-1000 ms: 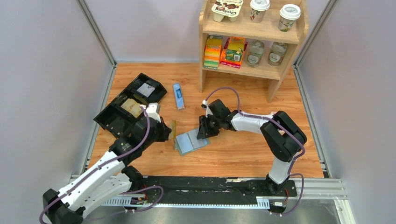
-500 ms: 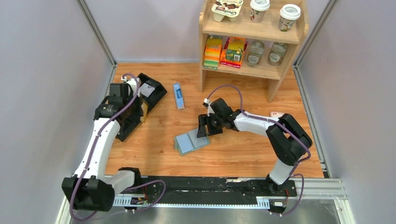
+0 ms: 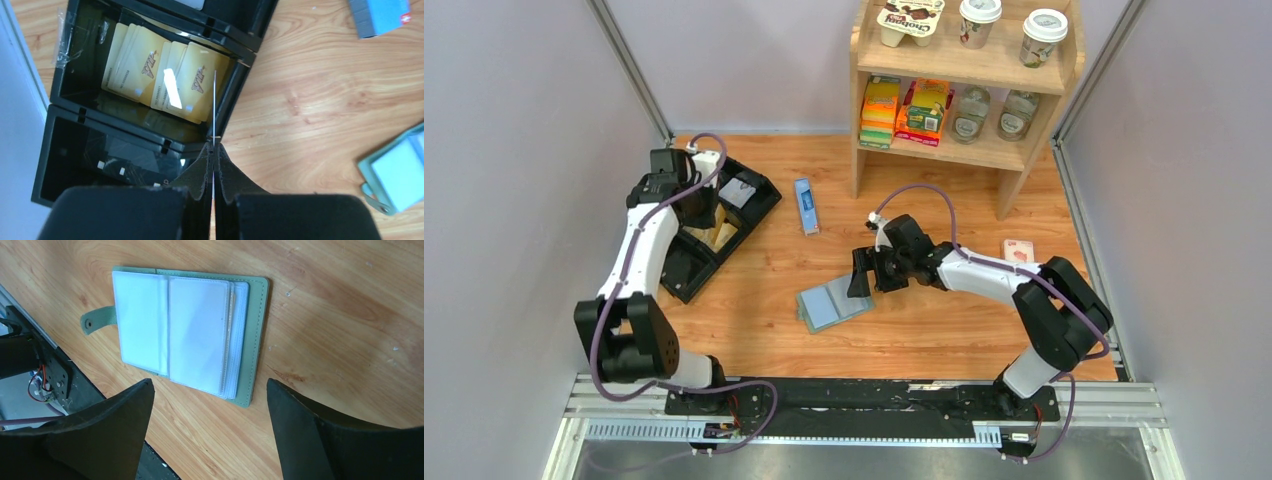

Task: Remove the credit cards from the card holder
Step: Place the credit card in the storage box.

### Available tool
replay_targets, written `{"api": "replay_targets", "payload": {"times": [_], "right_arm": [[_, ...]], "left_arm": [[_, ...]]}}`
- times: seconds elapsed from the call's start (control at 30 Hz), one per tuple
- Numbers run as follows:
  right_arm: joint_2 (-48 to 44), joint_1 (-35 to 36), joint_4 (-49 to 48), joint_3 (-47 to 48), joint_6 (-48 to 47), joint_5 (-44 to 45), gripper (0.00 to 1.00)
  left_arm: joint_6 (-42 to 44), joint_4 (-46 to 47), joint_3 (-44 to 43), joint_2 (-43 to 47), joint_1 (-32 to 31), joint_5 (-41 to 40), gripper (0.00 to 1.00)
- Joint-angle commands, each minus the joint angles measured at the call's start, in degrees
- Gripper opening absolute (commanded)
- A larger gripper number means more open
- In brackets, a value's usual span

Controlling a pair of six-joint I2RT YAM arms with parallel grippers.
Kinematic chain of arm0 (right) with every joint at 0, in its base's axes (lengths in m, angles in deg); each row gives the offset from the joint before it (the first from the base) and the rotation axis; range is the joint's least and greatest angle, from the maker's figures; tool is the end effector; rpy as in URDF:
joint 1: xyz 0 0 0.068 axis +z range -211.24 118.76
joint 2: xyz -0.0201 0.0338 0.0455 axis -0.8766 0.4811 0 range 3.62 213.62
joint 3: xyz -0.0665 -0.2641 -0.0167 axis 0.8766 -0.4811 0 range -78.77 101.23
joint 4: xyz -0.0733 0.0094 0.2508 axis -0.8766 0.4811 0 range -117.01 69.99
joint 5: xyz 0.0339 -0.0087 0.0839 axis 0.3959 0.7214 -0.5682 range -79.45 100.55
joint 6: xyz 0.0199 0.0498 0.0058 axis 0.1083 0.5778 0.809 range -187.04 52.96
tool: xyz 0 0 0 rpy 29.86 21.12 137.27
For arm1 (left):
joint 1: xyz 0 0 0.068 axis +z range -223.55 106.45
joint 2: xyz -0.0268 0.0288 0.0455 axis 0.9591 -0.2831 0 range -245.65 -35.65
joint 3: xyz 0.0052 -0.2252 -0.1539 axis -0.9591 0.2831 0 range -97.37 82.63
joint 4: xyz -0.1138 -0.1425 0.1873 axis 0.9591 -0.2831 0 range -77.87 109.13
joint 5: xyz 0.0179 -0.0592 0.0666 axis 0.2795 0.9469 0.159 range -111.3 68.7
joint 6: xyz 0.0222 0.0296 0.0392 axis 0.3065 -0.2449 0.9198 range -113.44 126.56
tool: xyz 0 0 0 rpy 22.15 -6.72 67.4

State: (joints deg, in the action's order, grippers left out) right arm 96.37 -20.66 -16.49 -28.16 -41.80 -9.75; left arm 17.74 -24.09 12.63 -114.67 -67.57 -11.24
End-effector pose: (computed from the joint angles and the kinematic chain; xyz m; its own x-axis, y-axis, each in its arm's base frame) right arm 0.2348 0.2173 0.1720 -0.8745 -0.2224 -0.4310 -0.4389 0.7411 0.5081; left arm 0.2869 0.0238 0.3073 -0.7706 0.1111 -0.6275 0.1561 0.9876 -0.0168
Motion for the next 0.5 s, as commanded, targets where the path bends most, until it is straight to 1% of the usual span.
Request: {"api": "replay_targets", "payload": {"times": [0.0, 0.23, 0.47], "right_arm": [[-4.06, 0.12, -4.28, -1.39, 0.17, 0.78, 0.86], [-3.89, 0.12, -6.22, -2.53, 0.78, -0.36, 0.87], [-3.80, 0.12, -6.39, -2.71, 0.43, -0.62, 0.87]], "left_arm": [[5.42, 3.66, -2.25, -5.86, 1.84, -0.57, 0.00], [10.87, 8.33, -3.13, -11.05, 2.02, -0.49, 0.00], [12.37, 8.59, -4.36, -16.77, 2.28, 4.42, 0.00]]}}
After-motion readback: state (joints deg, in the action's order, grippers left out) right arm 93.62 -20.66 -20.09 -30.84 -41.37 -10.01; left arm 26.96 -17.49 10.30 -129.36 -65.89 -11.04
